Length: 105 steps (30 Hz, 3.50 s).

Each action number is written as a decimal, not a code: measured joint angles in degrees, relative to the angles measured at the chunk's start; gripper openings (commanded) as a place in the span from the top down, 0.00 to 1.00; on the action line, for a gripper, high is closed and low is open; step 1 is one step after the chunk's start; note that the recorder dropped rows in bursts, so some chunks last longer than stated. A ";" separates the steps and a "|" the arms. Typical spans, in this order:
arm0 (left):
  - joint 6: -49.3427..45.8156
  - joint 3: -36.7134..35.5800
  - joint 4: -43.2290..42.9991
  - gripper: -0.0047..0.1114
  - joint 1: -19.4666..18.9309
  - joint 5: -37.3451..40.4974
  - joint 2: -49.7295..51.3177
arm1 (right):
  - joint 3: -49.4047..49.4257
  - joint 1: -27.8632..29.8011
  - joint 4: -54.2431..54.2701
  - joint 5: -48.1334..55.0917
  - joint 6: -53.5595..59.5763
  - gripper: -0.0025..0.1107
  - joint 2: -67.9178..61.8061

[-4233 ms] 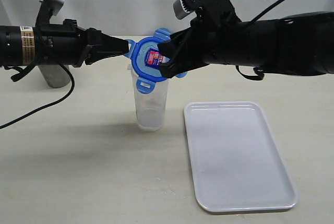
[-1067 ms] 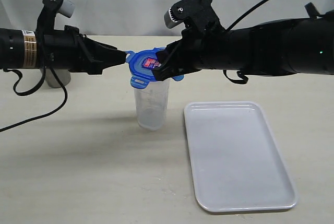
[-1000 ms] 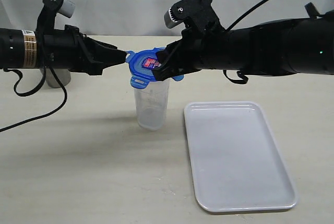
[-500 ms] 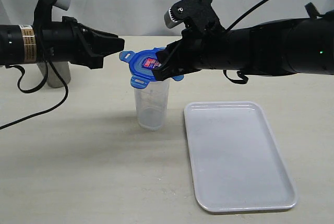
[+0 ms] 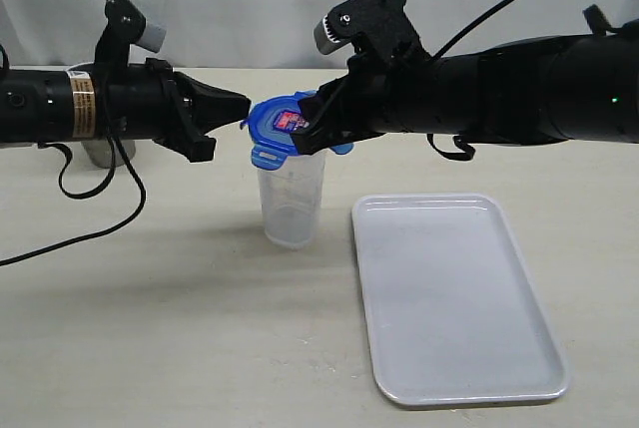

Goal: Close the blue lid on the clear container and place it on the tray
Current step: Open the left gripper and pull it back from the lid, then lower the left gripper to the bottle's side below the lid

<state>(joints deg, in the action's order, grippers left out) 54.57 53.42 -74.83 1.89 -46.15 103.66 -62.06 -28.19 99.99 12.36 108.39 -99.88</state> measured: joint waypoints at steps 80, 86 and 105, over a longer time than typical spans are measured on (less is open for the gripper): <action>-9.06 0.00 -20.75 0.25 1.36 1.39 1.74 | -1.41 -4.66 -30.78 -2.90 -24.88 0.71 0.61; -15.86 0.00 -12.23 0.23 1.32 3.21 7.97 | -1.41 -4.66 -30.78 -2.90 -24.88 0.71 0.61; -36.75 0.10 10.48 0.23 1.42 -16.37 19.39 | -1.41 -4.66 -30.78 -2.55 -25.23 0.71 0.61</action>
<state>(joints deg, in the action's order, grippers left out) 17.82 53.52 -64.34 3.31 -62.52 123.06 -63.47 -32.86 69.21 9.81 83.15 -99.27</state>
